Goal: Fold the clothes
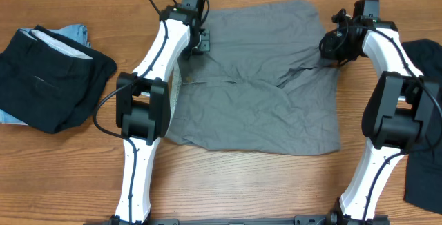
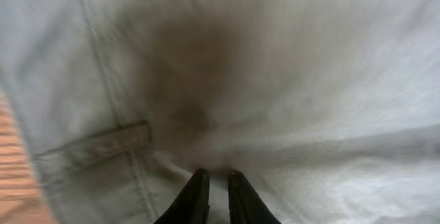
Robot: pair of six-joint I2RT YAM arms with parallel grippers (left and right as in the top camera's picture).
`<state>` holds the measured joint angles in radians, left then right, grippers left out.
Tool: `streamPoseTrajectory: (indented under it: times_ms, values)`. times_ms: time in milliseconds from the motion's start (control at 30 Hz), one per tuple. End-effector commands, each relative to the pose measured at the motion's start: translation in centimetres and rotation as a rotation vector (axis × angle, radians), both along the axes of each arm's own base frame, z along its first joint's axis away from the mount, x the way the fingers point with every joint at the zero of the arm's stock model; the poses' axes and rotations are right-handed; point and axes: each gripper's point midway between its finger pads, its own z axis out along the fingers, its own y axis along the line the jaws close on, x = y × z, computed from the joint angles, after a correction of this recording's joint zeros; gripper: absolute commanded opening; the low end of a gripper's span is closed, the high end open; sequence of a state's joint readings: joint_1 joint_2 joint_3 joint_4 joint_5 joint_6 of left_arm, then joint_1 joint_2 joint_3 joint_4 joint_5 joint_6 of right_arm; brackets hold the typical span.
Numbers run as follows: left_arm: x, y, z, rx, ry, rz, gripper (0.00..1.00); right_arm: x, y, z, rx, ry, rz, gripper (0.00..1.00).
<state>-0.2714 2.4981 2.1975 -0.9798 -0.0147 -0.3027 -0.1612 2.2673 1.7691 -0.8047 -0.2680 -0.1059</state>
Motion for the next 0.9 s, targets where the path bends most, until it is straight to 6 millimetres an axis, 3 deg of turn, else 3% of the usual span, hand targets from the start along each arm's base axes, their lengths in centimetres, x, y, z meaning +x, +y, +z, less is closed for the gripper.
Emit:
streamPoseTrajectory:
  times_ms: [0, 133, 233, 300, 367, 433, 533, 600, 667, 767, 867]
  values:
    - [-0.6, 1.3, -1.6, 0.051, 0.03, 0.0, 0.14, -0.4, -2.3, 0.1, -0.135, 0.003, -0.043, 0.04]
    - [0.1, 4.5, -1.4, 0.139, 0.009, 0.054, 0.11, -0.3, -6.1, 0.2, -0.289, 0.004, -0.12, 0.04]
    - [0.7, 6.2, -1.1, 0.15, 0.0, 0.062, 0.07, 0.9, -7.8, 1.3, -0.294, -0.053, -0.185, 0.04]
    - [1.6, 6.7, 0.0, 0.148, -0.03, 0.074, 0.09, 1.9, -8.3, 2.5, -0.291, -0.094, -0.198, 0.05]
    - [2.8, 6.8, 2.7, 0.144, -0.084, 0.084, 0.17, 2.8, -8.6, 4.9, -0.297, -0.139, -0.204, 0.15]
    - [3.4, 6.6, 5.9, 0.131, -0.129, 0.097, 0.19, 2.8, -8.5, 6.7, -0.297, -0.147, -0.206, 0.15]
    - [2.8, 6.6, 12.3, 0.112, -0.175, 0.118, 0.24, 1.9, -8.6, 11.6, -0.27, -0.166, -0.272, 0.22]
    - [1.5, 7.0, 15.9, 0.099, -0.19, 0.136, 0.32, 1.2, -8.8, 14.4, -0.243, -0.187, -0.316, 0.31]
    - [-0.5, 7.2, 19.5, 0.066, -0.202, 0.145, 0.42, -0.7, -8.4, 18.3, -0.171, -0.199, -0.352, 0.53]
    - [-3.3, 7.1, 23.2, 0.021, -0.206, 0.159, 0.56, -3.9, -8.4, 22.1, -0.119, -0.207, -0.411, 0.6]
    - [-6.7, 7.7, 26.0, 0.011, -0.19, 0.194, 0.61, -6.8, -8.1, 25.3, -0.106, -0.224, -0.449, 0.72]
